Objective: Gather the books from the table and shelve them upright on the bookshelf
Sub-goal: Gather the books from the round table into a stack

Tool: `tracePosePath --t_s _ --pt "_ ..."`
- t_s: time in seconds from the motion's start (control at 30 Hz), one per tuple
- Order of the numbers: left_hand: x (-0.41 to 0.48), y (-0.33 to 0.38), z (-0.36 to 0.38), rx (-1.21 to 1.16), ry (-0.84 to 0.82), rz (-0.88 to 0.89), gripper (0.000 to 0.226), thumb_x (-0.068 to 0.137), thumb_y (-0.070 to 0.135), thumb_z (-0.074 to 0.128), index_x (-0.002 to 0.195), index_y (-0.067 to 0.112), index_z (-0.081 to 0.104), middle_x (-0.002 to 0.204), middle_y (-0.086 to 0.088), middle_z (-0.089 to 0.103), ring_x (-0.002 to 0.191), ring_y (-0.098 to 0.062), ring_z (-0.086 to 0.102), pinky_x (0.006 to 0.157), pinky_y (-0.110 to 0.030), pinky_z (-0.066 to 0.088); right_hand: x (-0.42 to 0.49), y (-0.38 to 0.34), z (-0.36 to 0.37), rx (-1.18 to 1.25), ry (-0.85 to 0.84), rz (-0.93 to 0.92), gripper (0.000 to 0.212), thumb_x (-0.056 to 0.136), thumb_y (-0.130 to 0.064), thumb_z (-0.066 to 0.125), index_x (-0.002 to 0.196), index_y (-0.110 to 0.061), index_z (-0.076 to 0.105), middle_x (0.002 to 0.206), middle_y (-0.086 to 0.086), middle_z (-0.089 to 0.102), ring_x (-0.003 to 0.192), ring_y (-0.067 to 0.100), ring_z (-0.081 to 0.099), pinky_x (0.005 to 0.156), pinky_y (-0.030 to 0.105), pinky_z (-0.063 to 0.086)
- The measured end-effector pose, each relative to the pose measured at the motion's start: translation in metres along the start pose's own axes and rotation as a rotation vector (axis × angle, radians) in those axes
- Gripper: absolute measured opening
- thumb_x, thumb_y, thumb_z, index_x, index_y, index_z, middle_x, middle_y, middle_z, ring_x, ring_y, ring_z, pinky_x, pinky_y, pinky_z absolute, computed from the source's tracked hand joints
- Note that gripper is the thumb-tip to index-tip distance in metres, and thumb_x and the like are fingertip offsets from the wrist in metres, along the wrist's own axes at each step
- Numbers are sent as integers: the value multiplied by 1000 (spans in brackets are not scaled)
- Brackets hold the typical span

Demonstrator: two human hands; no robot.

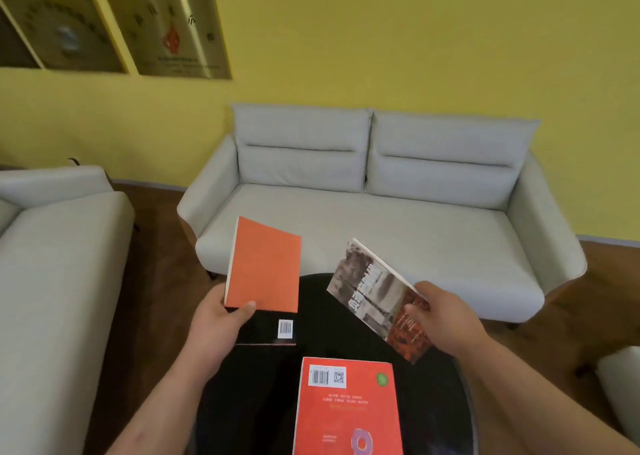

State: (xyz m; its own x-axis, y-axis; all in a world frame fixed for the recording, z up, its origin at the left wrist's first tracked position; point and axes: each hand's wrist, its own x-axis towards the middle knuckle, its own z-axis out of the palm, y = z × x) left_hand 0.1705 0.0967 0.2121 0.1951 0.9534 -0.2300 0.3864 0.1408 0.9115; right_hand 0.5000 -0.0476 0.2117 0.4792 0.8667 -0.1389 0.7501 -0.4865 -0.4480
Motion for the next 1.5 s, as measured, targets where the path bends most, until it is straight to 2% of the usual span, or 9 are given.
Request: tracePosePath --t_s 0.13,0.43,0.57,0.7,0.87,0.97,1.03,1.17,1.5 --pt "-54 25 3 -96 -30 26 29 91 24 70 120 27 62 112 1 73 108 -21 68 96 -50 54 -52 9 -20 62 114 28 13 96 -34 61 108 -28 60 94 -5 74 87 21 70 75 41 58" --pt "-149 -18 57 -283 -217 -459 28 89 23 70 116 18 61 110 -12 73 101 -33 69 91 -52 54 -142 19 -28 501 44 231 6 94 -19 61 94 -21 67 80 0 76 73 18 75 69 41 63" --pt "-164 -31 67 39 -250 -353 41 76 37 77 112 23 62 106 1 71 101 -17 68 95 -42 53 -170 9 -17 860 -37 366 10 100 -14 58 102 -10 66 81 8 80 75 27 78 63 39 63" --pt "-174 -31 68 352 -278 -241 21 89 42 63 105 37 51 105 9 54 120 -15 45 108 -36 39 -186 -4 6 1156 -280 540 20 104 -19 51 116 -6 61 101 16 78 94 33 76 68 44 62" --pt "-137 -88 76 58 -298 -272 74 77 73 55 123 16 65 110 -1 75 106 -21 71 102 -47 50 -197 -2 24 989 -439 392 17 102 -16 56 107 -9 70 97 7 81 92 18 77 78 30 57" --pt "-155 -54 78 -83 -293 -266 46 81 56 71 114 27 58 110 -2 74 102 -21 72 93 -42 54 -190 1 26 891 -463 293 19 95 -8 65 109 -18 70 96 -2 81 93 11 76 94 32 56" --pt "-158 -42 82 -92 -308 -248 61 70 54 82 118 29 54 111 0 74 103 -17 71 90 -40 54 -178 3 31 907 -505 270 44 87 -5 70 127 -20 62 106 0 80 101 15 76 99 39 55" --pt "-152 -44 85 -98 -315 -290 75 71 36 87 131 27 44 117 3 67 104 -14 64 77 -33 51 -163 7 45 1019 -408 467 43 90 -20 72 129 -21 54 105 10 79 94 26 78 94 49 58" --pt "-125 -48 73 -251 -532 -303 68 76 21 86 133 23 48 118 -6 73 106 -24 73 93 -43 55 -168 -19 67 1040 -351 349 51 88 -1 72 133 -19 53 116 7 75 98 18 77 80 32 61"
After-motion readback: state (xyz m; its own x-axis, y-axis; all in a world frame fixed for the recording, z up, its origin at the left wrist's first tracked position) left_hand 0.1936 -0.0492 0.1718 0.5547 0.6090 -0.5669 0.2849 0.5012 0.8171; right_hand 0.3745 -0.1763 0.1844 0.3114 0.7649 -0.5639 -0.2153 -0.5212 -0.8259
